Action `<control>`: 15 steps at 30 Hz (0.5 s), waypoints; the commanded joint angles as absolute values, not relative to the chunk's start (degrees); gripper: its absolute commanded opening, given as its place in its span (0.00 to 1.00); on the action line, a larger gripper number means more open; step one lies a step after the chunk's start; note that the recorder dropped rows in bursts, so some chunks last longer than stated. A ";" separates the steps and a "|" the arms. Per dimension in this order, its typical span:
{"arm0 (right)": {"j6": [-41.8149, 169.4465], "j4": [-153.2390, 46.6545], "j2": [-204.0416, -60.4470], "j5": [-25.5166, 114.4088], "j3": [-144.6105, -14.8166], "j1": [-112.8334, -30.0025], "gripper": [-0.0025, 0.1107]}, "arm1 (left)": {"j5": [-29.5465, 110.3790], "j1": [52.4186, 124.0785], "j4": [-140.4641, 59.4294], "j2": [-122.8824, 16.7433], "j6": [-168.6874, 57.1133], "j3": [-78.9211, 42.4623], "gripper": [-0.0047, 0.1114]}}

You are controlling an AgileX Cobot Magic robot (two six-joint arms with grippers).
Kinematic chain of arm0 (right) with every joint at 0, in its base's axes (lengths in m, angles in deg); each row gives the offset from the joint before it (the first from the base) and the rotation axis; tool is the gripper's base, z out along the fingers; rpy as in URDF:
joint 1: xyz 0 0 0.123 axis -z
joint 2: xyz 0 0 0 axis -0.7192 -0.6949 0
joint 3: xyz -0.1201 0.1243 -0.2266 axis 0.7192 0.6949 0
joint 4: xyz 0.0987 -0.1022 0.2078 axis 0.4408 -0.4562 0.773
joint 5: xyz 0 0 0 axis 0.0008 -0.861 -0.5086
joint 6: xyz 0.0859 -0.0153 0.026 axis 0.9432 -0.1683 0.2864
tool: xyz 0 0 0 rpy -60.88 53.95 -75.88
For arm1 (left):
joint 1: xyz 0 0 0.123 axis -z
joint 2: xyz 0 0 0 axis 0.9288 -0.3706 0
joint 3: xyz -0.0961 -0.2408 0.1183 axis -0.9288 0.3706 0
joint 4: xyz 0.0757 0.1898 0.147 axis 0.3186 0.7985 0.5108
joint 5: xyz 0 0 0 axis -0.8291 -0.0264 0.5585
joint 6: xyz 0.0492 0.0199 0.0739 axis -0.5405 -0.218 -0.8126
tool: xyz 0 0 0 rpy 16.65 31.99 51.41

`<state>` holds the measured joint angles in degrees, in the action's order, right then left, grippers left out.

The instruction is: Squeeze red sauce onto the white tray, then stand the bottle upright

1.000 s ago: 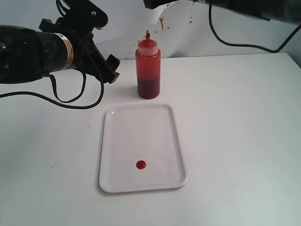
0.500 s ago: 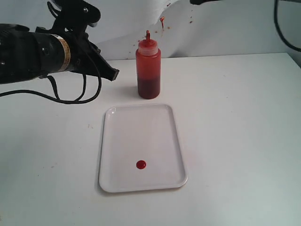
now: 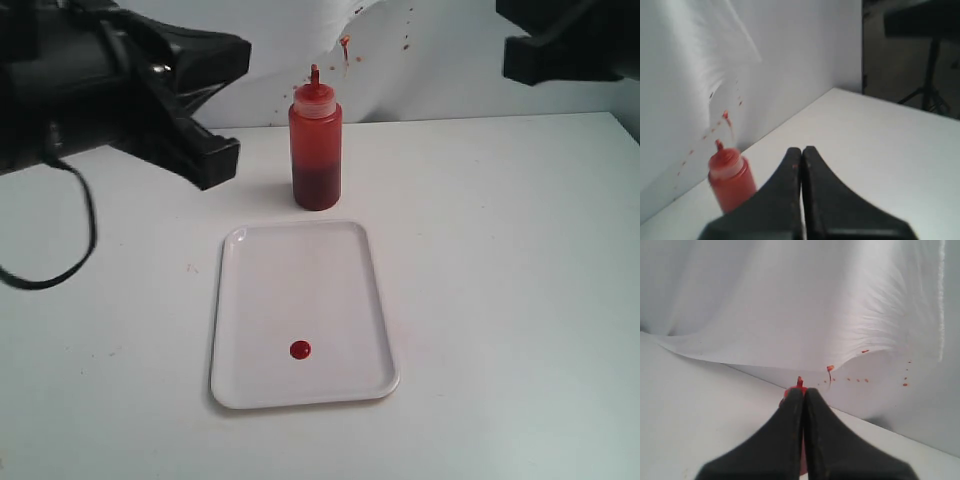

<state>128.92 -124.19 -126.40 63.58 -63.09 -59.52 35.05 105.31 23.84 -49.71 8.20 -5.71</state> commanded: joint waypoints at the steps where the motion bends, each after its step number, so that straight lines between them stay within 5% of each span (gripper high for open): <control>1: 124.68 -118.03 -116.27 63.89 -54.26 -59.14 0.02 | 32.65 106.24 23.34 -40.77 12.86 -1.61 0.04; 15: 124.59 -118.00 -91.04 62.87 -31.90 -59.14 0.02 | 33.09 106.24 23.12 -26.90 15.67 10.87 0.04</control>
